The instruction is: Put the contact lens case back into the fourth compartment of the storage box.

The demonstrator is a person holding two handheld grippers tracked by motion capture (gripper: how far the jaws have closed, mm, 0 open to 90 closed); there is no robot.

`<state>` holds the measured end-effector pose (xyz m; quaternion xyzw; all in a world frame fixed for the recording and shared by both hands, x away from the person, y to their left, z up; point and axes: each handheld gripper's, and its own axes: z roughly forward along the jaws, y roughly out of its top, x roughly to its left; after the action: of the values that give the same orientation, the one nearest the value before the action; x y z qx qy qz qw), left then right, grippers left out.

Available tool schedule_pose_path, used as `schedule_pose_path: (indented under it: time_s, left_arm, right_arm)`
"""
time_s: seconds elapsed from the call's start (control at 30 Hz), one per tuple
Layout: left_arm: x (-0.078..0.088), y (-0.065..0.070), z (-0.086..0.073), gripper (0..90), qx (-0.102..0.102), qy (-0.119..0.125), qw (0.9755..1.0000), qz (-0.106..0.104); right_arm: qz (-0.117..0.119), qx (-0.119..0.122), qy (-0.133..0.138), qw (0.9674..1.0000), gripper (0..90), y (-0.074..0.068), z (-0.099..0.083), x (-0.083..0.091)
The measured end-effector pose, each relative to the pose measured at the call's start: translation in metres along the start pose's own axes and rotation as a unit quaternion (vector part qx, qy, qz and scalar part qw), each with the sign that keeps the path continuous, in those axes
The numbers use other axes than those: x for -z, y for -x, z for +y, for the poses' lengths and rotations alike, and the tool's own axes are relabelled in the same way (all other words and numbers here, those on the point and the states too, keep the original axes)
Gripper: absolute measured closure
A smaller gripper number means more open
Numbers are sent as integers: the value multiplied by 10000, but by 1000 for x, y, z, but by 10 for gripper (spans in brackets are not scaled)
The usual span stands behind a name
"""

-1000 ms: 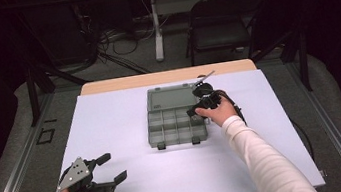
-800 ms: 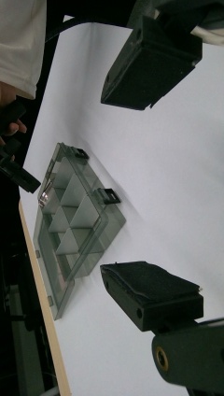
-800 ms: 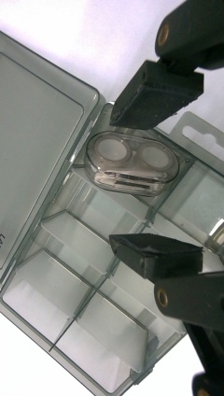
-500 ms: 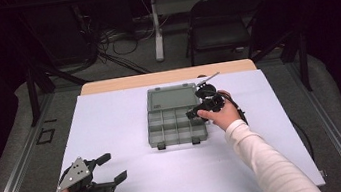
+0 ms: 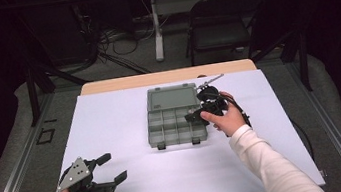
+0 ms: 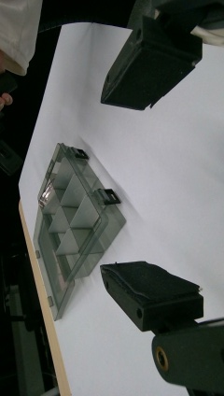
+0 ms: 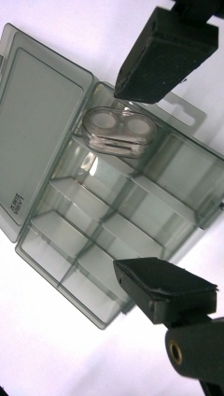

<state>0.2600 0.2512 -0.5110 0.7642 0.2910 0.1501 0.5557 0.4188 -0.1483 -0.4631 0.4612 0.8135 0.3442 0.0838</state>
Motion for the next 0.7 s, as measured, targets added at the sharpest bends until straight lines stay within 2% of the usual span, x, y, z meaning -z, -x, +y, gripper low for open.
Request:
schedule_pose_path:
  time_s: [0.17, 0.23, 0.3, 0.47, 0.53, 0.6, 0.7]
  left_arm:
    - [0, 0, 0, 162, 0, 0, 10000, -1]
    - [0, 0, 0, 162, -2, 1, 10000, 0]
    - [0, 0, 0, 162, -3, -1, 10000, 0]
    - [0, 0, 0, 161, -3, 8, 10000, -5]
    - [0, 0, 0, 162, 0, 1, 10000, 5]
    - [0, 0, 0, 161, 13, 10, 10000, -2]
    - [0, 0, 0, 161, -12, 2, 10000, -8]
  right_arm:
    - [186, 102, 165, 9996, 139, -8, -10, 11]
    - [189, 132, 148, 9996, 139, -9, -11, 13]
    - [155, 228, 239, 9993, 139, -12, -18, 18]
    - [161, 273, 383, 9988, 139, -15, -28, 26]
    - [95, 351, 518, 9980, 139, -18, -40, 31]
    - [177, 442, 626, 9969, 136, -20, -47, 34]
    - [273, 427, 689, 9963, 129, -22, -58, 40]
